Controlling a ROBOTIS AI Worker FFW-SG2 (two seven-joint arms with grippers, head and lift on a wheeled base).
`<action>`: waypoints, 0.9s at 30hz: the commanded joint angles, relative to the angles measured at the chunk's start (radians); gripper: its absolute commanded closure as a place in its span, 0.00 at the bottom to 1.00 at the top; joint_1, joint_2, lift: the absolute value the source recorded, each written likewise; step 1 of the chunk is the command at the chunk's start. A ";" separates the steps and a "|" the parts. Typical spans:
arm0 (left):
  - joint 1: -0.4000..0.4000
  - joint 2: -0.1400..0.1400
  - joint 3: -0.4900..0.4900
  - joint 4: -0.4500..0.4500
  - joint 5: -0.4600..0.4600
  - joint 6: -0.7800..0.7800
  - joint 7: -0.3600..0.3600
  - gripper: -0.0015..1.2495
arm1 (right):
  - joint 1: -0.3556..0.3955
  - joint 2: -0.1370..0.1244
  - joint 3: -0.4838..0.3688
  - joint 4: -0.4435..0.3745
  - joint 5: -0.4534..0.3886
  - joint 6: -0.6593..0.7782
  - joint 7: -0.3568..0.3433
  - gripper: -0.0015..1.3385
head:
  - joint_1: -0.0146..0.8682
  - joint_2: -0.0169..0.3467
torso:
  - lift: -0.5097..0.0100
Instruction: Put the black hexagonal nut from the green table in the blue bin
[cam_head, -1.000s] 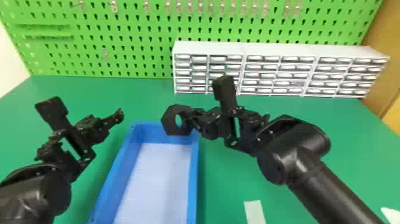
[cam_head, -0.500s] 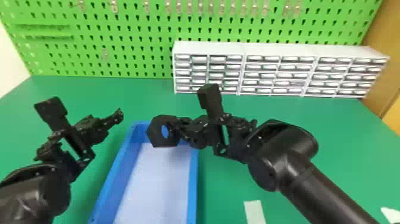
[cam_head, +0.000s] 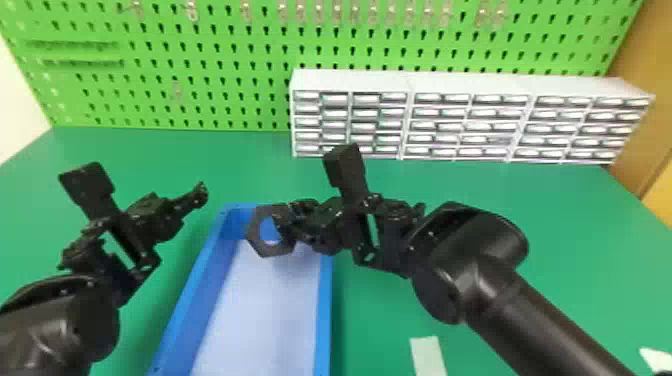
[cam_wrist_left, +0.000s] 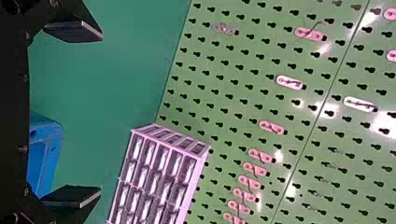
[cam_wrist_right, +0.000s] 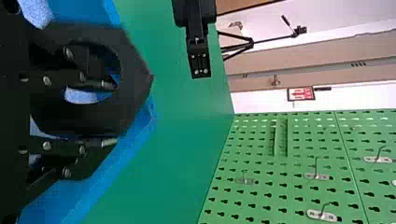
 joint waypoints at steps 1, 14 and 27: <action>0.000 0.000 0.000 0.000 0.001 0.000 0.000 0.10 | 0.001 0.000 -0.001 0.000 0.000 0.000 0.000 0.31 | 0.77 0.14 | 0.79; -0.002 0.000 -0.002 0.000 0.001 0.000 0.000 0.10 | 0.001 0.000 -0.003 0.000 0.005 0.000 0.000 0.11 | 0.77 0.14 | 0.79; -0.003 0.000 -0.002 0.000 -0.001 0.000 0.000 0.10 | 0.009 0.001 -0.012 0.000 0.005 0.000 0.000 0.11 | 0.77 0.14 | 0.79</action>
